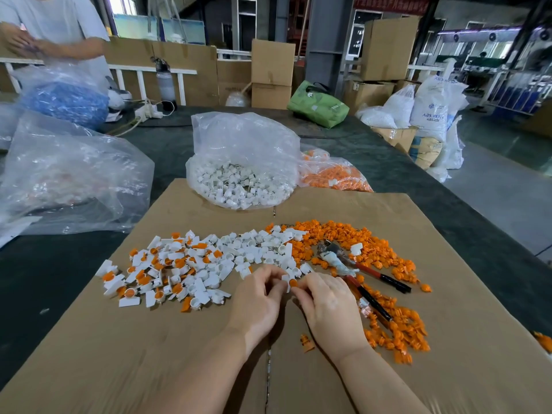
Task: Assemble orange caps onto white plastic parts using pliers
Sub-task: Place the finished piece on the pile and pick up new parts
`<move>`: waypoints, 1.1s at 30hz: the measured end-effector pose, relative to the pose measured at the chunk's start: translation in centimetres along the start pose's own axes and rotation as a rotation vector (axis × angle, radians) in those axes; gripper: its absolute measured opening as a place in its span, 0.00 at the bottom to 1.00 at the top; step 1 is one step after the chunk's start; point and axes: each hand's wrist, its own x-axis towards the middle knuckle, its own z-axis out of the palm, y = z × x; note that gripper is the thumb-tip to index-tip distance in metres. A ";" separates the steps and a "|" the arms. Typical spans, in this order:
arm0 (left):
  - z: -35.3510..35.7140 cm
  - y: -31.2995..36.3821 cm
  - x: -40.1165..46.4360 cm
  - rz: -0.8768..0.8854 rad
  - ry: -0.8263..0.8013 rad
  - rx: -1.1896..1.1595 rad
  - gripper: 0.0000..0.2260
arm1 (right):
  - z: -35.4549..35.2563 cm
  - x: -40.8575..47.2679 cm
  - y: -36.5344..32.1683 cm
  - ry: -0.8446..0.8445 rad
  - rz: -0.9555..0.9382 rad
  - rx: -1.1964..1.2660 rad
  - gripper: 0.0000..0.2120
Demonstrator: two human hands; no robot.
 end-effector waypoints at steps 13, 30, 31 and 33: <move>-0.1 -0.3 0.2 0.000 -0.011 -0.029 0.09 | -0.6 0.1 -0.2 -0.031 -0.035 0.089 0.12; -0.2 0.0 0.2 0.046 0.000 -0.037 0.03 | -0.3 0.0 0.2 -0.045 -0.033 0.046 0.12; -0.2 -0.1 0.2 0.041 -0.001 -0.035 0.04 | -0.3 0.0 0.1 -0.042 -0.027 0.033 0.13; -0.2 -0.1 0.3 0.021 0.007 -0.047 0.04 | -0.4 0.0 0.2 -0.015 0.005 -0.004 0.14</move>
